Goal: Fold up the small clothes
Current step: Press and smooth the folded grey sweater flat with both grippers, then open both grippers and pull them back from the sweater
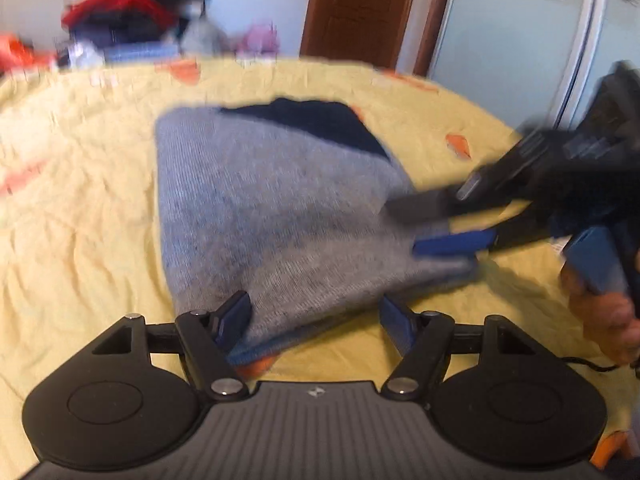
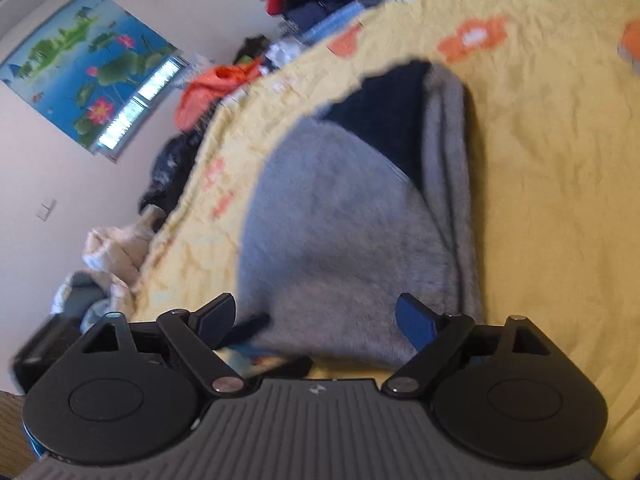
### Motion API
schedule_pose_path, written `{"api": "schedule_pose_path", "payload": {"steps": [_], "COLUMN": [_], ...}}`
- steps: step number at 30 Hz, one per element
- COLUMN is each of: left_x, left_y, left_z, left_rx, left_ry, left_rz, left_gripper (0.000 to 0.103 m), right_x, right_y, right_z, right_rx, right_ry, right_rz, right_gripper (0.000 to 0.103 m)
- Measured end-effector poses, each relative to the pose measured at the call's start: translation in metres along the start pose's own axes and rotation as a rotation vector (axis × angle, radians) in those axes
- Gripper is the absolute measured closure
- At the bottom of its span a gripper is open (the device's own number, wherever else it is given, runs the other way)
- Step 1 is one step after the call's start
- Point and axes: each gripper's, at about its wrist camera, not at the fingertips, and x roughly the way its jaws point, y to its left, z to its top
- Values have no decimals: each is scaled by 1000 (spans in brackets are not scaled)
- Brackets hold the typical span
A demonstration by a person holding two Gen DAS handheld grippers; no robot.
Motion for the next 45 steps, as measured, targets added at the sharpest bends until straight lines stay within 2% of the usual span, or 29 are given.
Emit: {"api": "schedule_pose_path", "payload": {"steps": [2, 7, 11, 12, 14, 15, 16, 17, 18, 20, 21, 24, 26, 27, 29, 30, 31, 32, 34, 36, 38, 39, 41, 43, 45], "left_x": [-4, -22, -14, -14, -14, -13, -10, -7, -6, -9, -11, -13, -15, -18, -26, -29, -32, -33, -28, -21, -16, -13, -2, -3, -9], "left_y": [-1, 18, 39, 42, 41, 43, 46, 50, 57, 72, 75, 69, 53, 43, 23, 17, 11, 7, -3, -11, -12, -12, -10, 4, 8], "left_z": [6, 12, 6, 3, 2, 2, 3, 4, 6, 4, 3, 2, 3, 5, 8, 6, 4, 2, -1, 0, 0, 1, 0, -3, -4], "left_rx": [-7, -100, -262, -286, -293, -311, -338, -367, -392, -442, -441, -370, -298, -261, -216, -219, -231, -240, -220, -198, -187, -165, -131, -199, -199], "left_ry": [17, -28, 32, 43, 35, 35, 38, 50, 66, 83, 93, 90, 83, 82, 75, 65, 49, 22, -8, -3, -43, -56, -17, -13, -7], "left_rz": [13, 71, 64, 52, 34, 14, 0, -1, -2, -37, -22, -1, 60, 95, 140, 133, 119, 115, 149, 191, 224, 244, 286, 251, 263], "left_gripper": [32, 32, 32, 32, 33, 36, 55, 65, 79, 83, 84, 85, 84, 81, 68, 44, 16, 10, 11, 12, 13, 18, 46, 50, 50], "right_x": [-5, -39, -41, -37, -26, -23, -18, -14, -12, -14, -15, -15, -22, -27, -38, -45, -51, -53, -50, -39, -27, -19, -3, -1, -9], "right_y": [1, 12, -10, -16, -24, -23, -19, -16, -12, -3, 0, -11, -11, -8, 9, 18, 27, 34, 48, 57, 58, 54, 39, 32, 34], "right_z": [1, 9, 13, 12, 7, 4, 2, 1, 1, -2, -2, -3, -4, -6, -13, -19, -23, -27, -30, -29, -27, -25, -20, -25, -26], "right_rx": [25, -16, 6, 15, 16, -9, -38, -56, -65, -121, -145, -139, -112, -114, -168, -198, -225, -252, -319, -367, -396, -385, -318, -351, -346], "right_ry": [-6, -79, -86, -67, -17, -21, -7, 12, 20, 22, 24, 29, 1, -11, -41, -63, -89, -108, -132, -151, -144, -121, -63, -72, -59], "right_rz": [0, -22, -152, -171, -175, -175, -183, -183, -178, -173, -190, -205, -210, -224, -254, -256, -252, -249, -253, -305, -287, -287, -304, -321, -319], "right_gripper": [21, 16, 18, 21, 39, 51, 67, 75, 77, 78, 79, 83, 77, 65, 60, 53, 42, 37, 35, 35, 36, 36, 38, 48, 48]}}
